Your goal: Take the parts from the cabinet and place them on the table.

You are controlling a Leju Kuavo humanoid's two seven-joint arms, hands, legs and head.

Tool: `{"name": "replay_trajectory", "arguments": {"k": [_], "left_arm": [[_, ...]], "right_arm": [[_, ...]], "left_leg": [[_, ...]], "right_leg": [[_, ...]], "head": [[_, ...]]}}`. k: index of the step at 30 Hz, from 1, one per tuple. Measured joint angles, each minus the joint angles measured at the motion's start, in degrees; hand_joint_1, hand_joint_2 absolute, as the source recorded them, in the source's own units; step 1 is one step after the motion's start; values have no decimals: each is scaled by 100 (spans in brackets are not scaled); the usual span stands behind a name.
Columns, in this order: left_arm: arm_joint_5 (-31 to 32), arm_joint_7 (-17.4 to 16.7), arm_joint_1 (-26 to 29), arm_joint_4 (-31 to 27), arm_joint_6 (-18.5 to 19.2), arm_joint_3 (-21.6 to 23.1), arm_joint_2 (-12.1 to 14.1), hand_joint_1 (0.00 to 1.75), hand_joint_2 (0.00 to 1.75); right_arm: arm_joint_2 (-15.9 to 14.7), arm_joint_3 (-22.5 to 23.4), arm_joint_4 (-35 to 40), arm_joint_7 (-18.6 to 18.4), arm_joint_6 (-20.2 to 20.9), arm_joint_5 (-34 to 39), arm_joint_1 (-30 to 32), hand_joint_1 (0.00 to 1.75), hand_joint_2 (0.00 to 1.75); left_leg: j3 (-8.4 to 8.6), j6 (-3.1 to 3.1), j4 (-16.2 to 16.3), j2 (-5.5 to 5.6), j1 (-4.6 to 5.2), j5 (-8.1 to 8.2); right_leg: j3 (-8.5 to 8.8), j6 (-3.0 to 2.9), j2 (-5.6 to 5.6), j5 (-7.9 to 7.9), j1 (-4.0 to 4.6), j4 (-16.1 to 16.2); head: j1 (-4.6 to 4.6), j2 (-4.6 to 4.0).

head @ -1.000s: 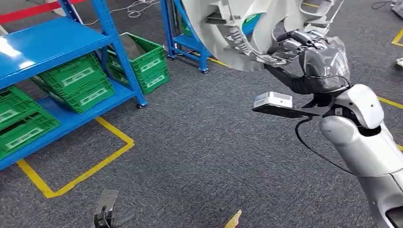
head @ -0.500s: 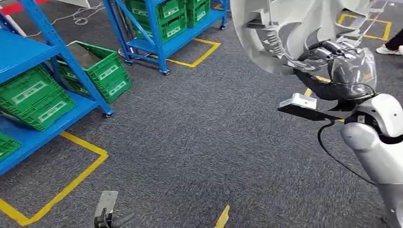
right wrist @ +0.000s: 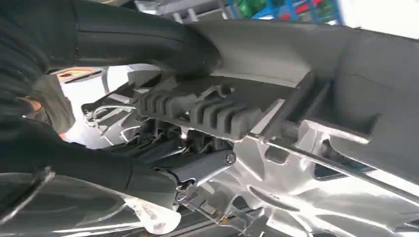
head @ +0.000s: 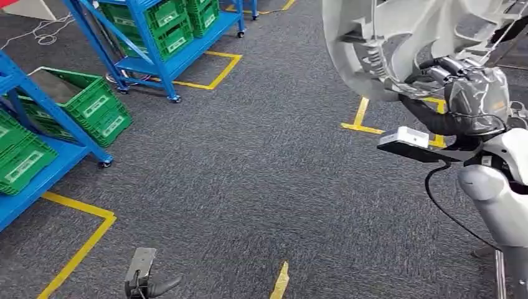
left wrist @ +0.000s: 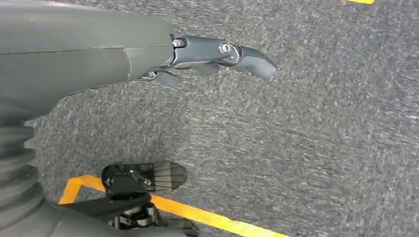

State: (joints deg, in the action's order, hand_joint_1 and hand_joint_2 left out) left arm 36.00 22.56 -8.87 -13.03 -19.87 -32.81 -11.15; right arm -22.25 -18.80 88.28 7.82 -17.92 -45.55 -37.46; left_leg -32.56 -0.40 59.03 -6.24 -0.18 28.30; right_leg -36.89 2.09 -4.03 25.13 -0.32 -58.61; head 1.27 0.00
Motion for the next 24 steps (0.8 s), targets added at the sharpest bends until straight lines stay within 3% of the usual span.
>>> {"name": "replay_trajectory", "arguments": {"k": [2, 4, 5, 6, 7, 8, 9, 11, 12, 13, 14, 15, 17, 18, 19, 20, 22, 23, 24], "left_arm": [[2, 0, -9, 0, 0, 0, -18, 0, 175], [2, 0, -21, 0, 2, 0, -13, 0, 175], [2, 0, -8, 0, 2, 0, -13, 0, 175], [2, 0, 14, 0, 2, 0, -11, 0, 175], [2, -2, 32, 0, 0, -2, -11, 0, 175], [15, -2, 38, 0, -6, -2, -11, 0, 175], [44, 0, 36, 0, -31, 0, -11, 0, 175], [72, 18, 30, 0, -68, 0, -4, 0, 175], [79, 24, 31, 0, -79, 0, 6, 0, 175], [81, 33, 38, 0, -87, 0, 15, 0, 175], [81, 44, 39, 0, -120, 2, 11, 0, 175], [81, 46, 40, 0, -138, 2, 7, 0, 175], [72, 50, 30, 0, -181, 0, 4, 0, 175], [72, 50, 20, 0, -205, 0, 0, 0, 175], [68, 53, 21, 0, -221, -2, -9, 0, 175], [66, 52, 30, 0, -225, 0, -13, 0, 175], [61, 52, 56, 0, -245, -2, -11, 0, 175], [61, 52, 59, 0, -251, -2, -9, 0, 175], [59, 52, 63, 0, -258, -5, -11, 0, 175]], "right_arm": [[-11, 4, 9, 0, 0, 0, 4, 175, 175], [-11, 7, 35, -2, 0, -2, -14, 175, 175], [-11, 9, 35, -9, 0, 0, -16, 175, 175], [-11, 4, 35, -9, 0, 2, -9, 175, 175], [-11, 0, 33, -7, 2, 2, -1, 175, 175], [-11, -4, 33, -7, 2, 2, 14, 175, 175], [-11, -2, 33, 0, 2, -2, 35, 175, 175], [-11, 20, 44, 0, 0, 0, 59, 175, 175], [-13, 28, 44, 2, 0, 4, 71, 175, 175], [-13, 59, 44, 0, 0, 4, 81, 175, 175], [-22, 68, 44, -2, -2, -6, 94, 175, 175], [-44, 96, 50, 0, -20, -18, 125, 175, 175], [-101, 171, 52, -2, -26, -81, 228, 175, 175], [-147, 210, 54, -13, -30, -124, 277, 175, 175], [-181, 256, 46, -24, -33, -170, 274, 175, 175], [-188, 288, 44, -39, -39, -199, 275, 175, 175], [-214, 322, 33, -131, -59, -260, 380, 175, 175], [-252, 351, 20, -144, -68, -266, 441, 175, 175], [-284, 393, -6, -166, -66, -273, 490, 175, 175]], "left_leg": [[38, 80, -8, -116, -33, 46], [-106, 90, 383, 401, -71, 339], [-303, 85, 817, 524, -67, 559], [-547, 86, 1332, 582, -63, 762], [-741, 80, 1709, 600, -57, 863], [-844, 66, 1846, 608, -51, 826], [-814, 44, 1702, 613, -47, 645], [-492, -18, 841, 693, -41, 56], [-323, -58, 355, 927, -41, -220], [-270, -83, 256, 1175, -78, -174], [-199, -51, 106, 1143, -75, -123], [-213, -48, 113, 1087, -37, -103], [-181, -89, 39, 970, -47, -133], [-154, -129, -14, 882, -76, -167], [-136, -150, -31, 817, -66, -173], [-137, -164, -31, 752, -59, -171], [-136, -173, -29, 572, -51, -159], [-138, -170, -27, 499, -51, -152], [-132, -164, -27, 425, -49, -143]], "right_leg": [[-1, -99, 155, -13, 4, 26], [20, -174, 274, -20, -24, 41], [21, -196, 337, -18, -22, 41], [21, -207, 428, -20, -14, 40], [21, -210, 517, -19, -1, 37], [26, -214, 616, -17, 7, 34], [36, -214, 711, -16, 14, 29], [56, -205, 887, -6, 20, 6], [59, -196, 953, 7, 15, -9], [20, -165, 1019, 11, 38, -34], [-18, -143, 1090, -3, -9, -47], [-53, -85, 1155, -36, -42, -23], [-67, -7, 1284, -72, -48, 21], [-138, -6, 1080, -28, -50, -24], [-221, 30, 728, 103, -18, -207], [-400, 70, 562, 286, -26, -569], [-851, 126, 445, 622, -56, -1465], [-976, 149, 433, 673, -79, -1701], [-970, 166, 427, 602, -97, -1683]], "head": [[0, 0], [-11, 0], [-28, 0], [-29, 0], [-29, 0], [-35, 0], [-35, 0], [-35, 0], [-37, 0], [-18, 0], [-24, 0], [-42, 0], [-42, 0], [-40, 0], [6, 0], [13, 0], [9, 0], [19, 0], [13, 0]]}}
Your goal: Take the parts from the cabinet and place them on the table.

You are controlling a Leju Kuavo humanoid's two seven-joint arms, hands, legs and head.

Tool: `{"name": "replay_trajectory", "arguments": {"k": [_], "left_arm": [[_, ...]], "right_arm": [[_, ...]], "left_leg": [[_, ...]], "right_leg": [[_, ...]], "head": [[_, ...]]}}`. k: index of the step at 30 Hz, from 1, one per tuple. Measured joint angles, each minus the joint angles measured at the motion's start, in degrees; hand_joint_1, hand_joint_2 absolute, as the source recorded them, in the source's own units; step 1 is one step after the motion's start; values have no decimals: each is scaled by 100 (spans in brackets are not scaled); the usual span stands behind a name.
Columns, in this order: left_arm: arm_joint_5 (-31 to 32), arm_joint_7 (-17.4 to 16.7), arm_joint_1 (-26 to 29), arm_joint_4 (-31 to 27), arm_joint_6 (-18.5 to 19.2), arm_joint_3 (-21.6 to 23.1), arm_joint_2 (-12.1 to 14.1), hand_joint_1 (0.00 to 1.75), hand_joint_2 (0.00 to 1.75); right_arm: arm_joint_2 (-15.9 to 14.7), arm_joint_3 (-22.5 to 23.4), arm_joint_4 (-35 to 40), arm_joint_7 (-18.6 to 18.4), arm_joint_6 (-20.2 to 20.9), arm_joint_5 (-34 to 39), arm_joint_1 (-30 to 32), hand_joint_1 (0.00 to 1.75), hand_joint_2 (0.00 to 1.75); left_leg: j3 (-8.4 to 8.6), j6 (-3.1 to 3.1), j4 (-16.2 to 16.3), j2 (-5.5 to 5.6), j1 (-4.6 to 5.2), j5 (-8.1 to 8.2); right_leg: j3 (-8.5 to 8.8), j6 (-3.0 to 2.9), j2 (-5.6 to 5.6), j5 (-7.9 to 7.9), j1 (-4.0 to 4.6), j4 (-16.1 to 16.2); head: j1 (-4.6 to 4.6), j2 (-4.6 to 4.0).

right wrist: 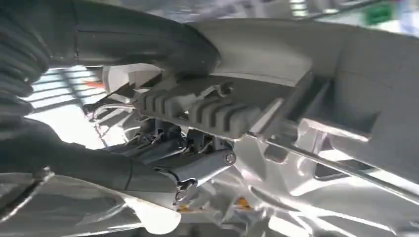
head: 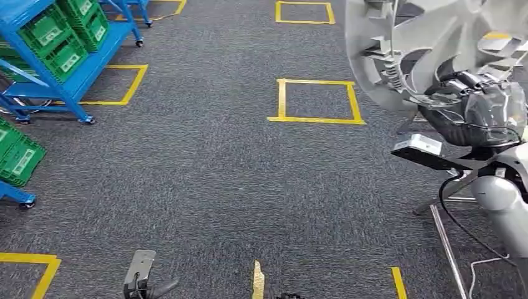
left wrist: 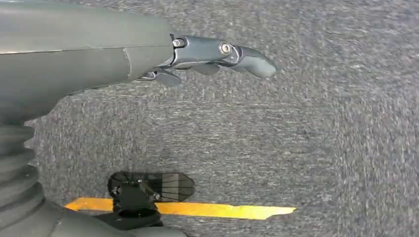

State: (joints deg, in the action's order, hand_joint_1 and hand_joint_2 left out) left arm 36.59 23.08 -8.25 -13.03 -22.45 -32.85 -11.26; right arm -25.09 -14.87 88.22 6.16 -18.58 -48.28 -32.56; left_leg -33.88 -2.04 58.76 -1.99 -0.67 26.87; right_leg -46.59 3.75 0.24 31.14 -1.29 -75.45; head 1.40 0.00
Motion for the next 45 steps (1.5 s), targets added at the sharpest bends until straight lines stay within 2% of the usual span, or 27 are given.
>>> {"name": "replay_trajectory", "arguments": {"k": [2, 3, 4, 5, 9, 10, 12, 14, 15, 17, 19, 20, 24, 25, 27, 29, 30, 31, 33, 34, 35, 36, 38, 40, 42, 44, 45], "left_arm": [[-2, 0, -3, 0, 0, 0, -2, 0, 175], [0, 0, -4, 0, 0, 0, -4, 0, 175], [0, -2, -7, -2, 0, 0, 0, 0, 175], [0, 0, -16, -2, -7, 2, 2, 0, 175], [7, -2, -27, 0, -15, 2, -35, 0, 175], [11, -2, -35, 0, -18, 2, -35, 0, 175], [15, -2, -22, 0, -20, 4, -35, 0, 175], [15, -2, 8, 0, -20, 2, -35, 0, 175], [15, -2, 14, 0, -20, 2, -35, 0, 175], [15, -4, 7, 0, -29, 2, -24, 0, 175], [15, -4, 0, 0, -33, 2, -13, 0, 175], [15, -4, -1, 0, -31, 2, 18, 0, 175], [22, -9, -29, -2, -33, 2, 15, 0, 175], [22, -9, -47, -2, -33, 2, 15, 0, 175], [31, -11, -51, -2, -35, 2, 7, 0, 175], [57, -22, -26, -2, -33, 2, 7, 0, 175], [59, -30, -18, -2, -35, 2, 9, 0, 175], [66, -44, -14, -2, -35, 2, 9, 0, 175], [79, -52, -13, -2, -35, 4, 2, 0, 175], [83, -54, -14, -2, -37, 7, 2, 0, 175], [85, -57, -13, -2, -37, 7, 11, 0, 175], [85, -57, -14, -2, -48, 7, 9, 0, 175], [85, -63, -3, -2, -55, 7, 9, 0, 175], [87, -63, -22, -2, -57, 11, 0, 0, 175], [94, -63, -30, -2, -57, 17, 0, 0, 175], [92, -65, 3, 0, -57, 17, 0, 0, 175], [92, -65, 17, 0, -57, 17, 0, 0, 175]], "right_arm": [[-18, 33, -26, -33, -2, -4, 46, 175, 175], [-29, 53, -33, -48, -4, -2, 52, 175, 175], [-55, 94, -40, -46, -15, 0, 58, 175, 175], [-55, 124, -44, -28, -22, 0, 84, 175, 175], [-131, 245, -53, -39, -57, -46, 195, 175, 175], [-147, 274, -50, -44, -59, -55, 211, 175, 175], [-156, 306, -53, -48, -68, -63, 209, 175, 175], [-153, 308, -53, -43, -70, -85, 259, 175, 175], [-153, 311, -53, -57, -66, -114, 279, 175, 175], [-153, 313, -53, -72, -44, -177, 319, 175, 175], [-153, 317, -53, -85, -35, -238, 329, 175, 175], [-145, 313, -57, -90, -31, -262, 332, 175, 175], [-131, 280, -83, -157, 9, -389, 355, 175, 175], [-136, 280, -92, -175, 9, -407, 361, 175, 175], [-134, 276, -125, -179, 13, -413, 288, 175, 175], [-125, 252, -149, -179, 13, -426, 284, 175, 175], [-125, 243, -166, -190, 13, -428, 303, 175, 175], [-125, 241, -190, -216, 9, -431, 327, 175, 175], [-125, 247, -225, -293, 2, -439, 374, 175, 175], [-125, 265, -241, -297, 0, -439, 384, 175, 175], [-125, 287, -254, -310, -2, -439, 380, 175, 175], [-125, 289, -258, -317, -4, -437, 396, 175, 175], [-127, 322, -280, -341, -22, -442, 433, 175, 175], [-138, 352, -289, -365, -20, -442, 459, 175, 175], [-138, 376, -295, -361, -24, -441, 447, 175, 175], [-136, 365, -295, -356, -24, -439, 456, 175, 175], [-136, 365, -300, -356, -22, -439, 464, 175, 175]], "left_leg": [[11, 37, 5, -139, 0, 27], [28, 65, 7, -187, 0, 46], [48, 105, 7, -244, 16, 70], [45, 142, 33, -286, 58, 94], [132, 249, 10, -479, 2, 151], [103, 273, 116, -260, -23, 254], [-229, 246, 867, 63, -19, 657], [-706, 208, 1803, 164, 15, 979], [-807, 179, 1935, 172, 25, 958], [-652, 65, 1447, 217, 90, 516], [-213, -56, 368, 491, 166, -87], [-146, -106, 223, 784, 140, -54], [-47, -87, 2, 575, 169, -38], [9, -76, -118, 471, 106, -99], [52, -91, -184, 348, 130, -122], [54, -88, -184, 171, 129, -100], [52, -80, -183, 92, 122, -92], [58, -64, -182, 24, 118, -80], [75, -15, -173, -120, 92, -46], [92, 27, -154, -185, 86, -16], [95, 69, -145, -238, 106, 11], [89, 111, -91, -290, 144, 40], [118, 131, -95, -390, 137, 48], [136, 218, -75, -457, 100, 147], [-67, 236, 480, -4, 61, 465], [-540, 232, 1463, 152, 65, 856], [-735, 218, 1813, 172, 68, 928]], "right_leg": [[404, 22, -83, -453, -22, 788], [697, 34, -224, -656, -31, 1300], [886, 35, -493, -572, 29, 1678], [961, -79, -379, -628, 41, 1718], [946, -264, -136, -612, 89, 1691], [966, -302, -92, -611, 72, 1697], [974, -360, 19, -605, 76, 1697], [978, -385, 179, -602, 114, 1696], [980, -390, 250, -602, 132, 1696], [992, -394, 428, -601, 159, 1691], [1017, -392, 583, -600, 154, 1688], [1000, -378, 626, -604, 159, 1685], [929, -251, 904, -665, 79, 1729], [877, -256, 810, -630, 85, 1703], [635, -200, 219, -319, 116, 1202], [193, -116, 42, 37, 71, 299], [54, -73, 18, 78, 42, 50], [67, -39, 0, 0, 10, 84], [491, 16, -91, -437, -44, 892], [836, 45, -295, -674, -49, 1505], [975, 52, -549, -568, 28, 1757], [1028, -74, -431, -635, 19, 1801], [996, -151, -311, -622, 45, 1753], [1018, -259, -165, -622, 25, 1776], [1032, -322, -62, -613, 22, 1775], [1043, -340, 85, -606, 34, 1775], [1045, -345, 172, -605, 50, 1773]], "head": [[2, 0], [2, 0], [-2, 0], [-17, 0], [-22, 0], [-28, 0], [-44, 0], [-50, 0], [-50, 0], [-50, 0], [-50, 0], [-24, 0], [-87, 0], [-79, 0], [-33, 0], [-35, 0], [-33, 0], [-33, 0], [-31, 0], [-33, 0], [-22, 0], [-35, 0], [-48, 0], [-44, 0], [-70, 0], [-87, 0], [-85, 0]]}}
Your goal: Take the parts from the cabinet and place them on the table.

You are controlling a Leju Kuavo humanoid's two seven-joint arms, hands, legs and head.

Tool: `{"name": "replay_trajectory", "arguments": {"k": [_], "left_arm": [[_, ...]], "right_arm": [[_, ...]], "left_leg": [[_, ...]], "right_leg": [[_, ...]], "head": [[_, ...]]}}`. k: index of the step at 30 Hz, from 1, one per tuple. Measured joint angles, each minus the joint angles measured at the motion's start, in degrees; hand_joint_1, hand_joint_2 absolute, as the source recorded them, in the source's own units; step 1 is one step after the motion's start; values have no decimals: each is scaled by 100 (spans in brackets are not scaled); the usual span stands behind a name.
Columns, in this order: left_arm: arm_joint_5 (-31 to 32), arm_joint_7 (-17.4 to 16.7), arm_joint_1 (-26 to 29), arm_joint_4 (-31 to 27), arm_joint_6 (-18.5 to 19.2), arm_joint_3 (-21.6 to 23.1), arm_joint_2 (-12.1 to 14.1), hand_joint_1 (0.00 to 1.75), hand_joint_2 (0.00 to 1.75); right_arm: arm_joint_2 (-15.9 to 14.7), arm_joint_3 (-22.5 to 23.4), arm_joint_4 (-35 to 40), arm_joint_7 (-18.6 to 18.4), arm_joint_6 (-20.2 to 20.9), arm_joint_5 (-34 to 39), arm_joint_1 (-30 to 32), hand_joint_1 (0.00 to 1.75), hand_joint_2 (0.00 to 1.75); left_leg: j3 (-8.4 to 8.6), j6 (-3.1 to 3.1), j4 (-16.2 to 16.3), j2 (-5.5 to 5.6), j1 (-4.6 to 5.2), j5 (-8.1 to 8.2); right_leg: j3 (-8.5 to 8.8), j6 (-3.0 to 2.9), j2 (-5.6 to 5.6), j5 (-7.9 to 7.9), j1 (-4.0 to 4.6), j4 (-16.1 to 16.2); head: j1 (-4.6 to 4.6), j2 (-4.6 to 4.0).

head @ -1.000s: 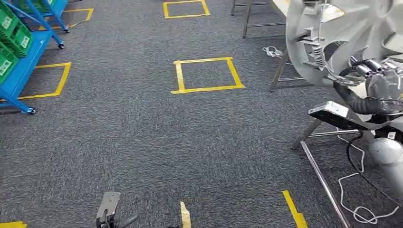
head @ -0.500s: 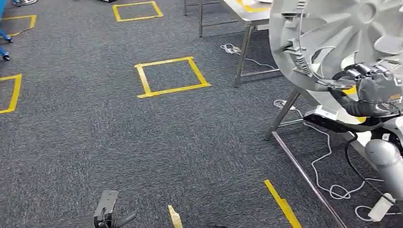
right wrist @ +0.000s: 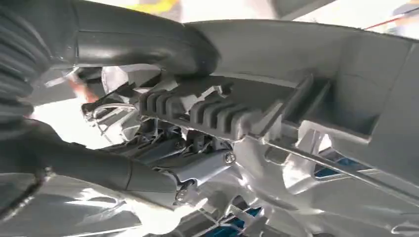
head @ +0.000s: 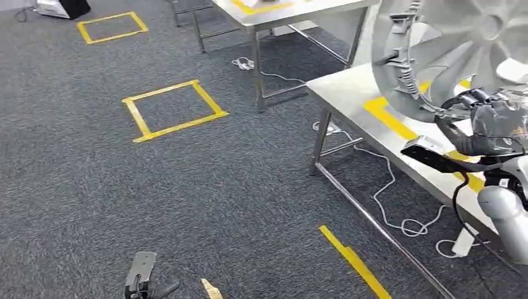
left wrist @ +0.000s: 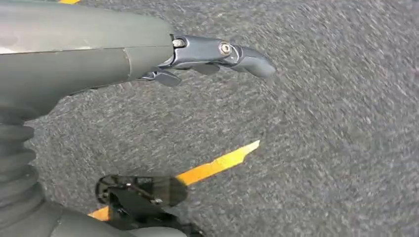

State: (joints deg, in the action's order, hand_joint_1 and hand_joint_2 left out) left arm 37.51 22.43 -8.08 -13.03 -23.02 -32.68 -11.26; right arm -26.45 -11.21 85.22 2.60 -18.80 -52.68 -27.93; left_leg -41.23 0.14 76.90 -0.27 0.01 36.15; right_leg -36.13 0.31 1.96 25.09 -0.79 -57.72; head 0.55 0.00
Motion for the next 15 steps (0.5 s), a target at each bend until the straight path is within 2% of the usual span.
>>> {"name": "replay_trajectory", "arguments": {"k": [1, 2, 3, 4, 5, 6, 7, 9, 10, 11, 12, 13, 15], "left_arm": [[0, -2, 3, 0, 0, 0, 0, 0, 175], [0, -2, 0, 0, 0, 2, 0, 0, 175], [0, -2, -4, -2, -4, 2, 4, 0, 175], [0, -4, -5, -2, -9, 4, 9, 0, 175], [0, -4, -3, -2, -9, 4, 20, 0, 175], [0, -7, -1, 0, -9, 4, 24, 0, 175], [0, -9, -5, 0, -11, 4, 24, 0, 175], [-9, -17, 2, 0, -11, 7, 20, 0, 175], [-11, -20, -8, 0, -13, 7, 13, 0, 175], [-9, -20, -22, -2, -13, 7, 6, 0, 175], [-9, -17, -21, -2, -13, 9, -11, 0, 175], [-9, -20, -6, 0, -13, 11, -20, 0, 175], [-11, -24, 17, 0, -13, 9, -15, 0, 175]], "right_arm": [[0, 0, -9, -4, 0, -9, 12, 175, 175], [0, 0, -11, -22, 0, -7, 25, 175, 175], [0, 9, -17, -46, 0, -9, 33, 175, 175], [0, 28, -17, -83, 2, -9, 47, 175, 175], [0, 61, -20, -140, 4, -11, 81, 175, 175], [0, 87, -26, -168, 6, -15, 94, 175, 175], [0, 111, -35, -214, 7, -20, 130, 175, 175], [-18, 195, -48, -247, 15, -22, 236, 175, 175], [-44, 243, -57, -262, 22, -17, 297, 175, 175], [-61, 305, -68, -308, 28, -13, 366, 175, 175], [-81, 358, -83, -330, 37, -11, 369, 175, 175], [-81, 396, -94, -330, 42, -9, 375, 175, 175], [-81, 424, -122, -330, 44, -4, 442, 175, 175]], "left_leg": [[-63, -24, 43, 7, 2, -80], [-2, -57, -161, 19, 9, -277], [169, -100, -594, 54, 22, -567], [394, -137, -1124, 142, 34, -857], [600, -175, -1654, 457, 32, -1063], [661, -195, -1741, 557, 0, -1001], [690, -162, -1823, 505, 5, -972], [691, -170, -1812, 403, 34, -968], [715, -205, -1895, 324, 11, -1005], [739, -231, -1955, 240, -11, -1043], [746, -253, -1977, 192, -8, -1055], [743, -261, -1976, 97, 0, -1051], [746, -272, -1975, -78, 2, -1033]], "right_leg": [[7, -1, 87, -1, 15, -1], [12, -1, 170, -1, 23, -3], [20, -1, 254, -1, 24, -8], [31, 1, 329, 0, 23, -11], [29, 8, 394, -2, 6, -11], [-2, 32, 447, 0, 33, -30], [-40, 58, 503, -17, 9, -35], [-59, 139, 634, -59, -33, 16], [-75, 183, 716, -75, -17, 34], [-149, 173, 508, 7, -22, -45], [-270, 190, 192, 177, 16, -282], [-526, 227, -38, 451, 15, -845], [-945, 274, -150, 764, -5, -1716]], "head": [[2, 0], [2, 0], [2, 0], [0, 0], [2, 0], [13, 0], [0, 0], [-11, 0], [4, 0], [2, 0], [45, 0], [52, 0], [53, 0]]}}
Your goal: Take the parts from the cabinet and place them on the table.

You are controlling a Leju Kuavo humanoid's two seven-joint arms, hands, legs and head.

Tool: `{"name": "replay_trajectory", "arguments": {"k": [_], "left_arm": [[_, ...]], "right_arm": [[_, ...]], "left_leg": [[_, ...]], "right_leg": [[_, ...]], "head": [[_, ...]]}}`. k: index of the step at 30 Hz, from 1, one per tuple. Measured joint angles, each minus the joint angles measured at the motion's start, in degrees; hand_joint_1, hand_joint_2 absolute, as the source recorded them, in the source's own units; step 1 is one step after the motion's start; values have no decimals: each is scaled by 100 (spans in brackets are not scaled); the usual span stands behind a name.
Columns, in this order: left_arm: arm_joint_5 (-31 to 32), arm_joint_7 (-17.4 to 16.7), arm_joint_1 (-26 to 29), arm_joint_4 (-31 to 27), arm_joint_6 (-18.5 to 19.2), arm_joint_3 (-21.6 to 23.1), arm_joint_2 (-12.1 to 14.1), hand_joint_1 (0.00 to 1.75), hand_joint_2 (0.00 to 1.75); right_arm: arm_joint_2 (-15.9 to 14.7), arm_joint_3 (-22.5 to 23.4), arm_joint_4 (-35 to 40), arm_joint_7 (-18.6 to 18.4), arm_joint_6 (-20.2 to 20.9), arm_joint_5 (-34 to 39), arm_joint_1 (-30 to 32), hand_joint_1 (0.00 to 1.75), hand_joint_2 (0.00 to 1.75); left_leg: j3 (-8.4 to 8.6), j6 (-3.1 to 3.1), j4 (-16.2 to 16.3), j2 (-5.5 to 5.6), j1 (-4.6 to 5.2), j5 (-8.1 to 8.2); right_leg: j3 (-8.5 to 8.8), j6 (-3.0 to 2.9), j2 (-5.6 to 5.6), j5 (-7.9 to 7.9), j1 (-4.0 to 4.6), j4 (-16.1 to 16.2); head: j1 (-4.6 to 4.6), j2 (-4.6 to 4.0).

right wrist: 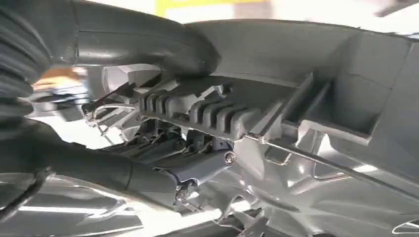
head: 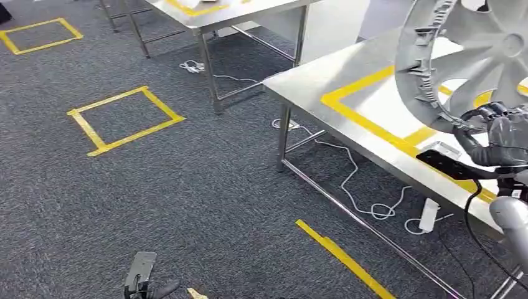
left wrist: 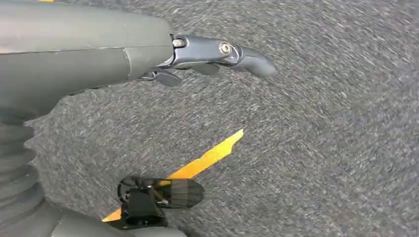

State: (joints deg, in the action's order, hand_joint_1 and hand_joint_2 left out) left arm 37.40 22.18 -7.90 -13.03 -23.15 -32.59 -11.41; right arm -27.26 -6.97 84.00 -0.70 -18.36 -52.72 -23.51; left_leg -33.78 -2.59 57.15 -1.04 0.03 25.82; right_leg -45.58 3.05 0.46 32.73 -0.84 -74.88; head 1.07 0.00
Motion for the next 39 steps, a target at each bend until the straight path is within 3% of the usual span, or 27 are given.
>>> {"name": "replay_trajectory", "arguments": {"k": [2, 3, 7, 8, 9, 10, 11, 12, 13, 15, 16, 17, 19, 20, 21, 25, 26, 27, 28, 30, 31, 32, 33, 35, 36, 38, 39], "left_arm": [[0, 0, 1, 0, 0, 0, -2, 0, 175], [0, 0, -4, 0, 0, 0, -9, 0, 175], [0, 0, -5, 0, 0, 0, -9, 0, 175], [0, 0, -7, 0, 2, 0, -20, 0, 175], [2, -4, -12, 0, -2, 2, -9, 0, 175], [2, -26, -11, -2, -4, 0, -2, 0, 175], [11, -35, -20, -2, -7, 2, -4, 0, 175], [20, -37, -32, -2, -7, 4, -7, 0, 175], [20, -39, -24, -2, -7, 4, -7, 0, 175], [20, -55, 12, 0, -7, 4, -4, 0, 175], [20, -61, 26, 0, -7, 2, -4, 0, 175], [20, -63, 29, 0, -7, 2, -7, 0, 175], [35, -68, 19, 0, -11, 4, -2, 0, 175], [44, -70, 18, 0, -15, 4, 6, 0, 175], [48, -68, 20, 0, -20, 4, 26, 0, 175], [46, 67, 17, -2, 74, 11, 22, 0, 175], [46, 105, -1, -2, 107, 13, 11, 0, 175], [46, 129, -14, -2, 118, 15, 11, 0, 175], [46, 138, -16, -2, 122, 20, 0, 0, 175], [46, 138, 1, -2, 129, 20, -2, 0, 175], [46, 138, 4, 0, 129, 20, 2, 0, 175], [48, 138, 3, 0, 133, 20, 2, 0, 175], [52, 140, -3, -2, 136, 20, -2, 0, 175], [63, 144, -16, -2, 160, 22, -7, 0, 175], [70, 155, -23, -2, 177, 24, 2, 0, 175], [98, 181, -40, -2, 192, 26, 15, 0, 175], [98, 184, -38, -2, 192, 26, 13, 0, 175]], "right_arm": [[0, 15, -31, 0, 7, 0, 54, 175, 175], [-2, 17, -41, -9, 11, 0, 69, 175, 175], [-2, 19, -44, -17, 15, 0, 70, 175, 175], [-4, 30, -44, -39, 24, 2, 73, 175, 175], [-9, 139, -61, -153, 61, 33, 76, 175, 175], [-9, 210, -92, -225, 70, 65, 131, 175, 175], [-37, 343, -157, -271, 94, 127, 230, 175, 175], [-57, 477, -197, -293, 98, 182, 282, 175, 175], [-50, 551, -236, -291, 96, 232, 299, 175, 175], [-46, 647, -336, -273, 85, 269, 376, 175, 175], [-44, 691, -396, -262, 83, 284, 428, 175, 175], [-39, 740, -472, -247, 83, 304, 495, 175, 175], [-35, 853, -606, -210, 81, 341, 614, 175, 175], [-31, 913, -664, -205, 79, 348, 653, 175, 175], [-11, 993, -763, -203, 77, 363, 707, 175, 175], [17, 1186, -985, -186, 63, 465, 887, 175, 175], [22, 1252, -1053, -186, 66, 487, 919, 175, 175], [37, 1312, -1132, -179, 66, 485, 922, 175, 175], [44, 1357, -1222, -168, 63, 439, 880, 175, 175], [74, 1388, -1398, -114, 57, 318, 861, 175, 175], [79, 1388, -1454, -92, 57, 293, 880, 175, 175], [98, 1386, -1539, -55, 59, 245, 891, 175, 175], [114, 1383, -1600, -13, 61, 212, 892, 175, 175], [136, 1370, -1709, 163, 55, 134, 883, 175, 175], [161, 1355, -1755, 275, 29, 85, 872, 175, 175], [236, 1302, -1827, 431, -63, 22, 861, 175, 175], [264, 1263, -1855, 454, -92, -2, 875, 175, 175]], "left_leg": [[8, 22, 1, -143, -9, 18], [17, 43, 4, -225, -15, 34], [20, 48, 5, -239, -18, 37], [29, 72, 15, -297, -25, 55], [45, 174, 94, -426, 56, 139], [76, 183, 86, -515, 71, 143], [86, 255, 106, -600, 36, 220], [9, 281, 370, -205, -4, 417], [-199, 281, 837, -36, -10, 660], [-641, 271, 1763, 61, -6, 995], [-772, 252, 1983, 69, -2, 1008], [-774, 213, 1920, 83, 10, 869], [-500, 97, 1151, 157, 52, 337], [-322, 38, 704, 270, 79, 106], [-147, -76, 291, 692, 88, 11], [-54, -72, 111, 546, 79, 47], [14, -45, -37, 467, -3, -19], [53, -46, -104, 436, 21, -45], [59, -52, -115, 388, 29, -55], [58, -48, -109, 282, 27, -43], [55, -41, -105, 239, 20, -38], [57, -20, -97, 198, 6, -24], [59, 1, -84, 169, -9, -10], [58, 95, -3, 127, -62, 53], [50, 158, 50, 109, -64, 94], [11, 216, 109, 99, -17, 116], [26, 227, 111, 97, -28, 110]], "right_leg": [[17, 44, -33, -142, -40, 35], [254, 64, -78, -384, -57, 479], [307, 67, -90, -430, -60, 575], [559, 89, -177, -618, -69, 1034], [977, 16, -570, -723, -34, 1720], [952, -62, -458, -713, -24, 1692], [961, -166, -280, -717, -35, 1684], [969, -211, -209, -709, -42, 1685], [968, -239, -140, -708, -41, 1685], [972, -259, 29, -705, -20, 1685], [977, -262, 120, -704, -2, 1685], [988, -264, 215, -703, 16, 1684], [993, -265, 385, -703, 36, 1685], [993, -265, 453, -704, 35, 1685], [979, -257, 524, -706, 10, 1682], [936, -132, 770, -757, -32, 1733], [898, -119, 737, -732, -36, 1719], [828, -91, 373, -621, 5, 1600], [681, -55, 150, -422, 3, 1286], [246, 13, 3, -20, -35, 341], [85, 47, -8, 68, -59, 24], [65, 85, -21, -2, -93, -3], [202, 121, -37, -184, -120, 242], [816, 210, -89, -677, -186, 1341], [990, 277, -112, -628, -205, 1684], [1054, 55, -24, -608, -155, 1652], [1044, 21, -19, -602, -144, 1637]], "head": [[-2, 0], [0, 0], [0, 0], [-4, 0], [4, 0], [-35, 0], [-33, 0], [-53, 0], [-61, 0], [-68, 0], [-70, 0], [-70, 0], [-68, 0], [-68, 0], [-57, 0], [-103, 0], [-99, 0], [-74, 0], [-48, 0], [-50, 0], [-50, 0], [-50, 0], [-55, 0], [-50, 0], [-46, 0], [-35, 0], [-46, 0]]}}
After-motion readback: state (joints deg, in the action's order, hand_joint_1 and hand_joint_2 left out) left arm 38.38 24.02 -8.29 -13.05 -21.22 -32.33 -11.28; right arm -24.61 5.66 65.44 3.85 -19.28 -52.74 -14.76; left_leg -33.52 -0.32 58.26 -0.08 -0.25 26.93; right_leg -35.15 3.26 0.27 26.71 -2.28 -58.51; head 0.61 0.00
